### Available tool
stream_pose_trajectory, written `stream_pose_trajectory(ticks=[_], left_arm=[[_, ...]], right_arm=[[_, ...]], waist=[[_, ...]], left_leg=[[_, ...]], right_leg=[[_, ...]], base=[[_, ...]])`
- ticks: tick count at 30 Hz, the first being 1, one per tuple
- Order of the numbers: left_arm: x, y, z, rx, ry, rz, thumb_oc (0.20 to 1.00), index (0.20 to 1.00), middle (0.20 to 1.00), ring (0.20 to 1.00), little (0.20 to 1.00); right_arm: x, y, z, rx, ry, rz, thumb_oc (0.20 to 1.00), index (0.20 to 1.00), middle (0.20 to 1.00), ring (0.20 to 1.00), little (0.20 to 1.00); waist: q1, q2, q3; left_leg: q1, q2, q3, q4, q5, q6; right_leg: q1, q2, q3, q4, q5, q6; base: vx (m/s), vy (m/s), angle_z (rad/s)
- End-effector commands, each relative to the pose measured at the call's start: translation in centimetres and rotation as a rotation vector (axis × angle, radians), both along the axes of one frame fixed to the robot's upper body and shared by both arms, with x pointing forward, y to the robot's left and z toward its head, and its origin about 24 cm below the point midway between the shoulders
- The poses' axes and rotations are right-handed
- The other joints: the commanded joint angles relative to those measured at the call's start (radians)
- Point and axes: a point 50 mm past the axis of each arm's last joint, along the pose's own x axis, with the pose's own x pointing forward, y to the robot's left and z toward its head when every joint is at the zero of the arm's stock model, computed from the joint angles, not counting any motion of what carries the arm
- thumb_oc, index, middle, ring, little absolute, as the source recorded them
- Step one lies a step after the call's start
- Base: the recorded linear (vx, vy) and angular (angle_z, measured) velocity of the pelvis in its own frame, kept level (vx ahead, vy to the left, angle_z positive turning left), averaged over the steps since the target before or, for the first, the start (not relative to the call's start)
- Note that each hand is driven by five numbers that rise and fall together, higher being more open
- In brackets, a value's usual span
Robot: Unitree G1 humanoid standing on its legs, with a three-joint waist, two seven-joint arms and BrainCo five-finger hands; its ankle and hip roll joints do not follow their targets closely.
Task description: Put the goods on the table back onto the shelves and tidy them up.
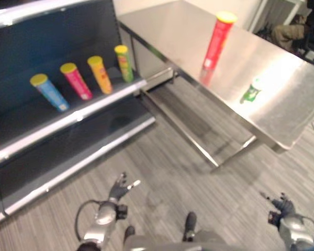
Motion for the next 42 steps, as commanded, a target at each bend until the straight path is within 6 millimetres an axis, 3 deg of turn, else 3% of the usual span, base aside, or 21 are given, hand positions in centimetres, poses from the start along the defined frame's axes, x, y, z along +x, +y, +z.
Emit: stream_pose_trajectory(ticks=[1,2,3,4,6,8,13,15,23,25,26,27,28,30,31,32,34,35,38,40,42], left_arm=[[2.0,0.9,1.8,0.032,-0.085,-0.047,1.0,1.0,1.0,1.0,1.0],[2.4,0.7,2.0,0.04,-0.09,-0.06,1.0,1.0,1.0,1.0,1.0],[2.4,0.7,2.0,0.04,-0.09,-0.06,1.0,1.0,1.0,1.0,1.0],[2.6,0.5,2.1,0.036,-0.099,-0.065,1.0,1.0,1.0,1.0,1.0],[2.5,0.1,1.9,0.036,-0.089,-0.084,1.0,1.0,1.0,1.0,1.0],[2.6,0.0,2.0,0.029,-0.099,-0.088,1.0,1.0,1.0,1.0,1.0],[2.4,0.1,2.3,0.02,-0.114,-0.107,1.0,1.0,1.0,1.0,1.0],[2.3,0.5,2.5,0.022,-0.121,-0.107,1.0,1.0,1.0,1.0,1.0],[2.9,0.1,2.8,0.044,-0.134,-0.141,1.0,1.0,1.0,1.0,1.0],[3.0,-0.3,2.9,0.048,-0.139,-0.166,1.0,1.0,1.0,1.0,1.0],[3.0,-0.3,2.9,0.048,-0.139,-0.166,1.0,1.0,1.0,1.0,1.0],[2.9,-0.5,2.9,0.053,-0.139,-0.189,1.0,1.0,1.0,1.0,1.0],[2.9,-0.5,2.9,0.053,-0.139,-0.189,1.0,1.0,1.0,1.0,1.0],[2.7,-0.8,2.7,0.064,-0.134,-0.219,1.0,1.0,1.0,1.0,1.0],[2.7,-0.8,2.7,0.064,-0.134,-0.219,1.0,1.0,1.0,1.0,1.0],[2.4,-1.0,2.5,0.062,-0.121,-0.24,1.0,1.0,1.0,1.0,1.0],[2.3,-1.0,2.4,0.057,-0.114,-0.245,1.0,1.0,1.0,1.0,1.0],[2.1,-0.9,2.3,0.054,-0.105,-0.249,1.0,1.0,1.0,1.0,1.0],[1.9,-0.5,2.5,0.037,-0.098,-0.245,1.0,1.0,1.0,1.0,1.0],[1.7,-0.4,2.7,0.027,-0.105,-0.242,1.0,1.0,1.0,1.0,1.0],[1.6,-0.2,2.7,0.026,-0.103,-0.241,1.0,1.0,1.0,1.0,1.0]], right_arm=[[0.9,0.1,0.6,-0.012,-0.05,0.027,1.0,1.0,1.0,1.0,1.0],[1.6,0.1,0.9,-0.015,-0.061,0.032,1.0,1.0,1.0,1.0,1.0],[1.6,0.1,0.9,-0.015,-0.062,0.032,1.0,1.0,1.0,1.0,1.0],[1.7,0.3,1.0,-0.009,-0.067,0.037,1.0,1.0,1.0,1.0,1.0],[2.6,0.4,1.4,-0.025,-0.09,0.032,1.0,1.0,1.0,1.0,1.0],[3.1,0.7,1.4,-0.016,-0.098,0.047,1.0,1.0,1.0,1.0,1.0],[4.9,1.6,2.5,0.016,-0.204,0.042,1.0,1.0,1.0,1.0,1.0],[5.9,1.1,4.1,-0.007,-0.292,0.031,1.0,1.0,1.0,1.0,1.0],[1.1,-4.7,5.9,-0.114,-0.373,-0.289,1.0,1.0,1.0,1.0,1.0],[1.5,-5.2,7.8,-0.16,-0.479,-0.316,1.0,1.0,1.0,1.0,1.0],[1.5,-5.2,7.8,-0.16,-0.478,-0.317,1.0,1.0,1.0,1.0,1.0],[2.1,-6.0,10.8,-0.235,-0.609,-0.317,1.0,1.0,1.0,1.0,1.0],[2.1,-6.0,10.9,-0.236,-0.609,-0.318,1.0,1.0,1.0,1.0,1.0],[3.5,-6.6,14.8,-0.357,-0.72,-0.264,1.0,1.0,1.0,1.0,1.0],[3.5,-6.6,14.8,-0.357,-0.72,-0.264,1.0,1.0,1.0,1.0,1.0],[5.3,-6.8,20.5,-0.502,-0.874,-0.175,1.0,1.0,1.0,1.0,1.0],[6.4,-6.7,23.5,-0.553,-0.959,-0.134,1.0,1.0,1.0,1.0,1.0],[8.1,-5.8,25.8,-0.568,-1.021,-0.051,1.0,1.0,1.0,1.0,1.0],[10.9,-3.3,28.9,-0.608,-1.061,0.143,1.0,1.0,1.0,1.0,1.0],[11.3,-2.4,29.3,-0.606,-1.076,0.194,1.0,1.0,1.0,1.0,1.0],[11.9,-1.6,29.4,-0.626,-1.052,0.259,1.0,1.0,1.0,1.0,1.0]], waist=[[0.027,-0.019,-0.009],[0.038,-0.029,0.004],[0.037,-0.03,0.005],[0.04,-0.038,0.003],[0.066,-0.04,0.002],[0.064,-0.033,0.002],[0.055,-0.012,-0.017],[0.048,-0.006,-0.022],[-0.014,-0.001,-0.042],[-0.025,0.0,-0.044],[-0.024,0.0,-0.044],[-0.03,-0.001,-0.048],[-0.029,-0.001,-0.048],[-0.026,-0.004,-0.052],[-0.026,-0.004,-0.052],[-0.016,-0.006,-0.056],[-0.009,-0.007,-0.056],[0.006,-0.012,-0.054],[0.025,-0.014,-0.043],[0.031,-0.013,-0.037],[0.041,-0.023,-0.022]], left_leg=[[-0.054,0.036,-0.071,0.141,0.091,0.033],[-0.093,-0.027,-0.096,0.149,0.045,0.048],[-0.094,-0.03,-0.097,0.153,0.042,0.049],[-0.116,-0.078,-0.105,0.113,-0.012,0.06],[-0.176,-0.194,-0.147,0.039,-0.018,0.076],[-0.17,-0.222,-0.18,0.027,-0.024,0.085],[-0.103,-0.22,-0.126,-0.037,-0.022,0.105],[-0.068,-0.213,-0.081,-0.048,-0.025,0.115],[-0.017,-0.201,-0.044,-0.056,-0.051,0.122],[-0.009,-0.198,-0.038,-0.056,-0.056,0.122],[-0.008,-0.198,-0.037,-0.056,-0.057,0.122],[-0.001,-0.195,-0.029,-0.056,-0.064,0.122],[-0.001,-0.194,-0.029,-0.056,-0.064,0.122],[0.007,-0.189,-0.021,-0.056,-0.07,0.122],[0.007,-0.189,-0.021,-0.056,-0.07,0.122],[0.011,-0.182,-0.022,-0.056,-0.072,0.119],[0.01,-0.18,-0.026,-0.056,-0.071,0.116],[0.008,-0.177,-0.029,-0.056,-0.067,0.112],[-0.004,-0.146,-0.037,-0.056,-0.058,0.088],[-0.004,-0.116,-0.037,-0.046,-0.057,0.076],[-0.038,-0.095,-0.04,0.05,-0.066,0.058]], right_leg=[[-0.02,-0.097,0.047,0.082,-0.129,0.072],[-0.009,-0.114,0.048,0.068,-0.132,0.073],[-0.008,-0.116,0.047,0.068,-0.133,0.075],[0.0,-0.124,0.046,0.055,-0.132,0.073],[0.002,-0.126,0.082,0.057,-0.131,0.081],[-0.009,-0.12,0.11,0.075,-0.131,0.081],[-0.013,-0.138,0.147,0.075,-0.114,0.104],[-0.013,-0.146,0.178,0.075,-0.106,0.108],[0.005,-0.153,0.194,0.064,-0.109,0.121],[0.008,-0.153,0.198,0.059,-0.108,0.124],[0.008,-0.153,0.198,0.059,-0.108,0.124],[0.009,-0.153,0.2,0.054,-0.104,0.128],[0.01,-0.152,0.2,0.054,-0.104,0.128],[0.012,-0.151,0.199,0.043,-0.097,0.133],[0.012,-0.151,0.199,0.043,-0.097,0.133],[0.022,-0.15,0.189,0.037,-0.099,0.131],[0.025,-0.151,0.18,0.04,-0.101,0.131],[0.028,-0.151,0.174,0.045,-0.104,0.129],[0.011,-0.138,0.154,0.076,-0.123,0.113],[0.011,-0.123,0.152,0.084,-0.147,0.102],[0.026,-0.107,0.146,0.088,-0.165,0.077]], base=[[0.02,-0.06,-0.04],[0.0,-0.009,-0.05],[0.0,0.0,0.0],[0.04,0.026,0.03],[0.01,0.083,0.05],[0.0,0.126,-0.2],[0.05,0.147,-0.55],[0.06,0.102,-0.69],[0.06,0.045,-0.2],[0.05,0.008,-0.08],[0.04,0.005,-0.19],[0.03,0.002,-0.21],[0.04,-0.003,-0.22],[0.02,-0.008,-0.08],[0.03,-0.018,-0.03],[0.03,-0.023,-0.03],[0.02,-0.043,-0.02],[0.01,-0.063,0.13],[0.04,-0.154,0.18],[0.1,-0.131,0.11],[0.08,-0.17,0.2]])
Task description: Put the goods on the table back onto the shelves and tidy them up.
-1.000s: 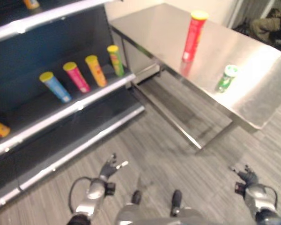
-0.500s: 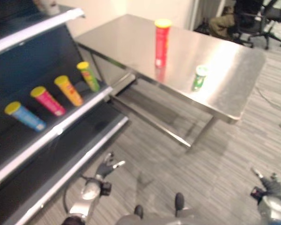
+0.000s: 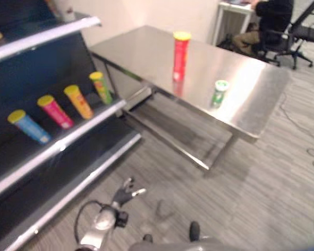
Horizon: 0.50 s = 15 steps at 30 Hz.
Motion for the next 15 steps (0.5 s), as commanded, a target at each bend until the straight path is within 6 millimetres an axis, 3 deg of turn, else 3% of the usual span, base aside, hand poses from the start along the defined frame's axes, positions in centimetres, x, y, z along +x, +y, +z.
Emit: stream_pose_trajectory(ticks=[1,3,5,6,7,8,9,13,15], left_arm=[[3.0,0.4,2.9,-0.012,-0.153,-0.025,1.0,1.0,1.0,1.0,1.0],[3.2,0.6,3.2,-0.009,-0.164,-0.018,1.0,1.0,1.0,1.0,1.0],[3.3,0.7,3.4,-0.005,-0.171,-0.019,1.0,1.0,1.0,1.0,1.0],[3.3,0.8,3.4,-0.005,-0.17,-0.015,1.0,1.0,1.0,1.0,1.0],[3.4,0.7,3.4,0.004,-0.165,-0.031,1.0,1.0,1.0,1.0,1.0],[3.4,0.7,3.3,0.004,-0.164,-0.031,1.0,1.0,1.0,1.0,1.0],[3.4,0.6,3.3,0.015,-0.162,-0.042,1.0,1.0,1.0,1.0,1.0],[3.6,1.0,3.7,0.025,-0.18,-0.032,1.0,1.0,1.0,1.0,1.0],[3.8,1.7,4.1,0.043,-0.197,-0.017,1.0,1.0,1.0,1.0,1.0]], right_arm=[[0.0,-0.2,1.7,-0.055,-0.037,0.004,1.0,1.0,1.0,1.0,1.0],[0.9,0.8,2.3,-0.052,-0.056,0.046,1.0,1.0,1.0,1.0,1.0],[1.2,1.1,2.6,-0.054,-0.056,0.061,1.0,1.0,1.0,1.0,1.0],[1.3,1.2,3.0,-0.056,-0.06,0.071,1.0,1.0,1.0,1.0,1.0],[0.9,1.2,3.4,-0.096,-0.067,0.066,1.0,1.0,1.0,1.0,1.0],[0.9,1.2,3.3,-0.096,-0.066,0.065,1.0,1.0,1.0,1.0,1.0],[0.9,1.4,3.4,-0.096,-0.079,0.057,1.0,1.0,1.0,1.0,1.0],[0.7,2.1,3.5,-0.085,-0.121,0.061,1.0,1.0,1.0,1.0,1.0],[0.9,2.9,3.3,-0.077,-0.138,0.077,1.0,1.0,1.0,1.0,1.0]], waist=[[0.02,-0.01,0.073],[0.044,-0.026,0.114],[0.045,-0.035,0.122],[0.046,-0.042,0.123],[0.052,-0.024,0.107],[0.053,-0.028,0.103],[0.057,-0.015,0.081],[0.062,-0.002,0.05],[0.069,0.0,0.036]], left_leg=[[-0.079,0.085,-0.055,0.216,-0.049,-0.073],[-0.18,0.042,-0.143,0.365,-0.009,-0.073],[-0.214,0.037,-0.153,0.378,-0.021,-0.068],[-0.244,0.022,-0.146,0.349,-0.056,-0.059],[-0.319,-0.018,-0.103,0.157,-0.026,-0.046],[-0.31,-0.02,-0.099,0.138,-0.019,-0.045],[-0.312,-0.033,-0.084,0.031,-0.013,-0.041],[-0.262,-0.054,-0.106,0.026,0.033,-0.023],[-0.219,-0.066,-0.079,0.029,0.024,0.002]], right_leg=[[0.063,-0.065,-0.005,0.094,-0.193,0.055],[0.06,-0.065,0.007,0.1,-0.195,0.043],[0.066,-0.073,0.006,0.094,-0.201,0.045],[0.08,-0.08,0.006,0.079,-0.207,0.051],[0.123,-0.076,0.01,0.047,-0.227,0.06],[0.124,-0.08,0.012,0.045,-0.23,0.06],[0.141,-0.082,0.022,0.037,-0.241,0.069],[0.14,-0.121,0.04,0.082,-0.253,0.102],[0.108,-0.178,0.042,0.194,-0.221,0.132]], base=[[-0.04,-0.174,0.12],[-0.03,-0.122,0.09],[0.08,-0.036,-0.13],[0.4,0.14,-0.17],[0.38,0.154,-0.05],[0.46,0.284,0.27],[0.18,0.126,0.15],[0.31,0.273,-0.29],[0.22,0.248,-0.82]])
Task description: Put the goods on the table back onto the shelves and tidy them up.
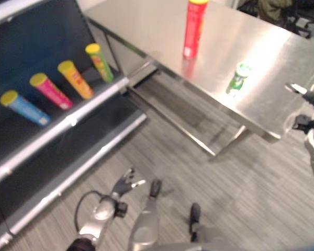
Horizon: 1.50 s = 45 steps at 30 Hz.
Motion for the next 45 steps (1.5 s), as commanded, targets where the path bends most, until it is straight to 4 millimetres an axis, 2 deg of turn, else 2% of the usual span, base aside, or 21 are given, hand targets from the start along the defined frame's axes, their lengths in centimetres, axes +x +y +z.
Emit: stream_pose_trajectory(ticks=[1,2,3,4,6,7,8,9,10,11,12,13,14,16,20,29,35,45], left_arm=[[1.4,2.2,2.6,0.064,-0.131,0.023,1.0,1.0,1.0,1.0,1.0],[1.3,2.7,2.6,0.06,-0.131,0.05,1.0,1.0,1.0,1.0,1.0],[1.2,3.1,2.7,0.07,-0.134,0.058,1.0,1.0,1.0,1.0,1.0],[1.1,3.4,2.8,0.078,-0.134,0.068,1.0,1.0,1.0,1.0,1.0],[0.6,4.0,2.6,0.082,-0.125,0.097,1.0,1.0,1.0,1.0,1.0],[0.3,4.3,2.5,0.076,-0.117,0.12,1.0,1.0,1.0,1.0,1.0],[0.2,4.3,2.5,0.075,-0.116,0.121,1.0,1.0,1.0,1.0,1.0],[-0.9,5.4,1.5,0.172,-0.051,0.126,1.0,1.0,1.0,1.0,1.0],[-0.4,5.1,1.9,0.137,-0.072,0.111,1.0,1.0,1.0,1.0,1.0],[-0.3,4.9,1.9,0.084,-0.084,0.135,1.0,1.0,1.0,1.0,1.0],[-0.3,4.9,2.0,0.081,-0.092,0.146,1.0,1.0,1.0,1.0,1.0],[-1.0,4.4,1.4,0.053,-0.075,0.153,1.0,1.0,1.0,1.0,1.0],[-1.1,4.4,1.4,0.052,-0.075,0.153,1.0,1.0,1.0,1.0,1.0],[-1.1,4.2,1.0,0.049,-0.06,0.154,1.0,1.0,1.0,1.0,1.0],[-1.3,4.0,0.8,0.044,-0.055,0.161,1.0,1.0,1.0,1.0,1.0],[-1.5,4.2,0.9,0.031,-0.061,0.18,1.0,1.0,1.0,1.0,1.0],[-1.6,4.6,1.2,0.034,-0.075,0.176,1.0,1.0,1.0,1.0,1.0],[-2.0,4.7,1.0,0.042,-0.063,0.181,1.0,1.0,1.0,1.0,1.0]], right_arm=[[-0.7,-0.5,3.2,-0.047,-0.146,-0.027,1.0,1.0,1.0,1.0,1.0],[-0.8,-0.5,3.2,-0.044,-0.145,-0.021,1.0,1.0,1.0,1.0,1.0],[-1.3,-0.6,3.0,-0.023,-0.155,-0.014,1.0,1.0,1.0,1.0,1.0],[-1.4,-0.6,3.1,-0.037,-0.156,-0.014,1.0,1.0,1.0,1.0,1.0],[-1.6,-0.8,3.3,-0.07,-0.147,-0.022,1.0,1.0,1.0,1.0,1.0],[-1.7,-1.1,3.5,-0.08,-0.144,-0.027,1.0,1.0,1.0,1.0,1.0],[-1.7,-1.1,3.5,-0.08,-0.143,-0.026,1.0,1.0,1.0,1.0,1.0],[-1.5,-3.2,2.3,-0.116,-0.053,-0.129,1.0,1.0,1.0,1.0,1.0],[-1.8,-2.5,2.5,-0.143,-0.03,-0.051,1.0,1.0,1.0,1.0,1.0],[-2.1,-2.8,2.4,-0.119,-0.032,-0.056,1.0,1.0,1.0,1.0,1.0],[-2.0,-2.8,2.0,-0.097,-0.025,-0.052,1.0,1.0,1.0,1.0,1.0],[-1.7,-3.0,0.9,-0.131,0.063,-0.044,1.0,1.0,1.0,1.0,1.0],[-1.7,-3.0,0.9,-0.132,0.064,-0.043,1.0,1.0,1.0,1.0,1.0],[-1.8,-3.0,-0.4,-0.101,0.124,0.0,1.0,1.0,1.0,1.0,1.0],[-2.0,-2.5,-0.8,-0.133,0.161,0.034,1.0,1.0,1.0,1.0,1.0],[-2.2,-1.0,-1.3,-0.064,0.131,0.143,1.0,1.0,1.0,1.0,1.0],[-2.6,0.5,-3.1,-0.112,0.268,0.302,1.0,1.0,1.0,1.0,1.0],[-2.0,0.7,-4.9,-0.195,0.376,0.263,1.0,1.0,1.0,1.0,1.0]], waist=[[0.011,-0.054,-0.1],[0.001,-0.049,-0.094],[-0.007,-0.035,-0.076],[-0.009,-0.029,-0.075],[-0.006,-0.028,-0.076],[-0.007,-0.037,-0.074],[-0.009,-0.032,-0.076],[-0.019,-0.045,-0.065],[-0.019,-0.061,-0.064],[-0.011,-0.078,-0.074],[-0.006,-0.085,-0.085],[-0.006,-0.093,-0.101],[-0.007,-0.091,-0.101],[-0.008,-0.094,-0.103],[-0.012,-0.092,-0.106],[-0.014,-0.083,-0.115],[-0.014,-0.087,-0.117],[0.0,-0.087,-0.109]], left_leg=[[0.068,0.003,0.017,-0.041,-0.031,0.013],[0.098,-0.005,0.018,-0.043,-0.039,0.029],[0.13,-0.007,0.01,-0.041,-0.051,0.049],[0.145,-0.002,0.008,-0.041,-0.06,0.053],[0.174,0.006,0.022,-0.054,-0.074,0.048],[0.189,0.002,0.031,-0.054,-0.088,0.042],[0.193,0.009,0.029,-0.055,-0.093,0.041],[0.176,0.011,0.038,-0.018,-0.11,0.032],[0.17,0.006,0.032,-0.011,-0.109,0.028],[0.177,0.008,0.034,-0.012,-0.111,0.024],[0.184,0.016,0.043,-0.02,-0.11,0.019],[0.204,0.039,0.049,-0.05,-0.106,0.006],[0.208,0.041,0.048,-0.054,-0.104,0.005],[0.207,0.061,0.032,-0.069,-0.095,-0.013],[0.209,0.071,0.029,-0.071,-0.098,-0.024],[0.215,0.074,0.033,-0.071,-0.107,-0.026],[0.214,0.074,0.04,-0.071,-0.109,-0.029],[0.2,0.069,0.031,-0.071,-0.106,-0.029]], right_leg=[[0.046,-0.175,-0.034,0.264,-0.09,0.177],[0.013,-0.191,-0.012,0.356,-0.049,0.166],[-0.047,-0.204,0.019,0.507,0.007,0.151],[-0.063,-0.213,0.017,0.514,0.011,0.145],[-0.093,-0.208,-0.041,0.402,-0.034,0.142],[-0.112,-0.186,-0.089,0.285,-0.04,0.147],[-0.097,-0.178,-0.096,0.263,-0.034,0.145],[-0.063,-0.144,-0.078,0.156,-0.028,0.175],[-0.057,-0.132,-0.062,0.132,-0.038,0.169],[-0.043,-0.13,-0.073,0.097,-0.031,0.173],[-0.022,-0.128,-0.085,0.072,-0.021,0.17],[0.016,-0.115,-0.101,0.012,-0.008,0.172],[0.021,-0.113,-0.103,0.008,-0.007,0.171],[0.033,-0.105,-0.125,-0.001,-0.01,0.168],[0.05,-0.104,-0.142,-0.006,-0.021,0.164],[0.062,-0.11,-0.146,-0.005,-0.033,0.161],[0.065,-0.126,-0.155,-0.002,-0.034,0.169],[0.064,-0.136,-0.17,-0.003,-0.032,0.172]], base=[[0.22,0.284,-0.91],[0.19,0.281,-0.61],[0.16,0.201,-0.19],[0.14,0.109,0.09],[0.15,-0.04,0.2],[0.13,-0.084,-0.12],[0.13,-0.144,-0.21],[0.1,-0.131,-0.12],[0.15,-0.16,0.22],[0.16,-0.108,0.58],[0.21,-0.135,0.64],[0.14,-0.102,0.39],[0.13,-0.142,0.18],[0.06,-0.093,0.05],[0.05,-0.047,0.02],[0.03,-0.006,0.06],[0.01,0.0,0.0],[0.0,0.003,0.01]])
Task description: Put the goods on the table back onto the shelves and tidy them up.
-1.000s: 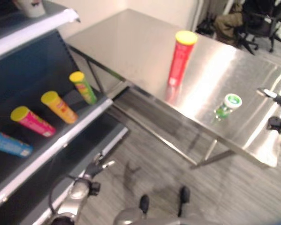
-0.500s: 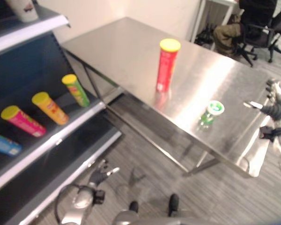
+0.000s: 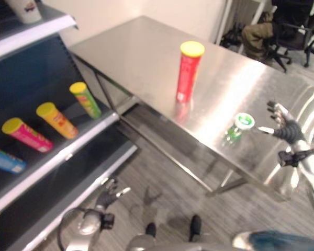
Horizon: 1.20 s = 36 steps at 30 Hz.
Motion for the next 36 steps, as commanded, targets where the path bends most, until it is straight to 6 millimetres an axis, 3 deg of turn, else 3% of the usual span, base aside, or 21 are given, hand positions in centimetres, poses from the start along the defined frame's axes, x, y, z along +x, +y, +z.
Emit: stream_pose_trajectory(ticks=[1,13,25,32,36], left_arm=[[1.9,1.0,2.0,0.036,-0.116,-0.012,1.0,1.0,1.0,1.0,1.0],[1.7,1.4,2.0,0.044,-0.105,-0.013,1.0,1.0,1.0,1.0,1.0],[2.0,1.6,2.2,0.05,-0.118,0.012,1.0,1.0,1.0,1.0,1.0],[2.2,1.3,2.1,0.034,-0.122,0.028,1.0,1.0,1.0,1.0,1.0],[2.1,1.1,1.9,0.029,-0.115,0.054,1.0,1.0,1.0,1.0,1.0]], right_arm=[[0.8,-0.4,2.8,-0.085,-0.088,-0.002,1.0,1.0,1.0,1.0,1.0],[2.3,1.1,1.8,-0.127,-0.015,0.059,1.0,1.0,1.0,1.0,1.0],[2.4,0.8,1.6,-0.13,-0.025,0.019,1.0,1.0,1.0,1.0,1.0],[2.1,0.2,2.1,-0.099,-0.086,-0.054,1.0,1.0,1.0,1.0,1.0],[0.9,-2.0,2.7,0.025,-0.219,-0.258,1.0,1.0,1.0,1.0,1.0]], waist=[[0.027,-0.016,-0.014],[0.076,-0.035,-0.003],[0.081,-0.04,-0.004],[0.073,-0.038,-0.011],[0.062,-0.036,-0.018]], left_leg=[[-0.052,0.075,0.005,0.0,-0.042,-0.069],[-0.088,0.06,-0.018,0.0,-0.033,-0.068],[-0.087,0.055,-0.021,0.0,-0.036,-0.067],[-0.074,0.058,-0.016,0.0,-0.043,-0.063],[-0.072,0.06,-0.018,0.0,-0.047,-0.061]], right_leg=[[0.098,-0.097,-0.045,0.011,-0.137,0.122],[0.09,-0.112,-0.084,0.008,-0.127,0.131],[0.099,-0.119,-0.1,0.008,-0.128,0.134],[0.106,-0.12,-0.097,0.008,-0.129,0.134],[0.106,-0.116,-0.095,0.008,-0.133,0.132]], base=[[0.0,0.016,0.09],[0.0,0.004,0.11],[0.0,0.002,0.02],[0.0,0.0,0.0],[0.0,0.018,0.0]])
